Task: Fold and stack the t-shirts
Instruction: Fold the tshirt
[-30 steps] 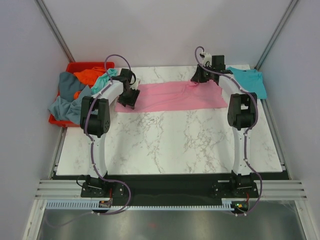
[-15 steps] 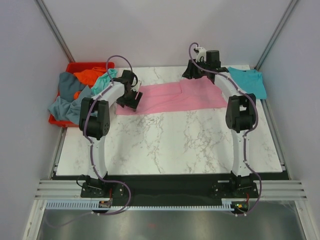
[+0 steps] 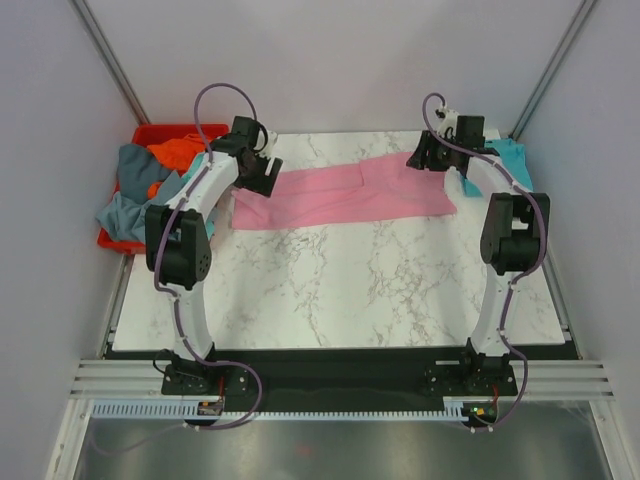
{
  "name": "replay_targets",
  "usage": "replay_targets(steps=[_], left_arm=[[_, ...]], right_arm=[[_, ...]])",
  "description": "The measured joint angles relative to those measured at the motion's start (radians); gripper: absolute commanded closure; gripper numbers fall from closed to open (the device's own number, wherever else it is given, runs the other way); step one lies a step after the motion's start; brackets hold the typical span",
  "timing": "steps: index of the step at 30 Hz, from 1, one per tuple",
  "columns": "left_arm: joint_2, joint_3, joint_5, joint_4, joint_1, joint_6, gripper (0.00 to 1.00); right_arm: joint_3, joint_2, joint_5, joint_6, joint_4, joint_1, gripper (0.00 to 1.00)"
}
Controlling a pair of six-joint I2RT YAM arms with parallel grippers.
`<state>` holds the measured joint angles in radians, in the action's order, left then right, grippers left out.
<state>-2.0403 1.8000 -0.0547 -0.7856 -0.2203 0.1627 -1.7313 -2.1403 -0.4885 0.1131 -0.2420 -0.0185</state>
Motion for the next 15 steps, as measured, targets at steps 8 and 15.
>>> replay_targets(steps=[8, 15], left_arm=[[-0.079, -0.003, 0.000, 0.002, 0.059, 0.000, 0.13], [-0.159, -0.007, -0.002, 0.000, 0.076, 0.000, 0.15]], right_arm=[[0.009, -0.092, 0.012, 0.005, -0.046, -0.034, 0.44], [-0.003, -0.105, 0.024, 0.002, -0.091, -0.065, 0.45]])
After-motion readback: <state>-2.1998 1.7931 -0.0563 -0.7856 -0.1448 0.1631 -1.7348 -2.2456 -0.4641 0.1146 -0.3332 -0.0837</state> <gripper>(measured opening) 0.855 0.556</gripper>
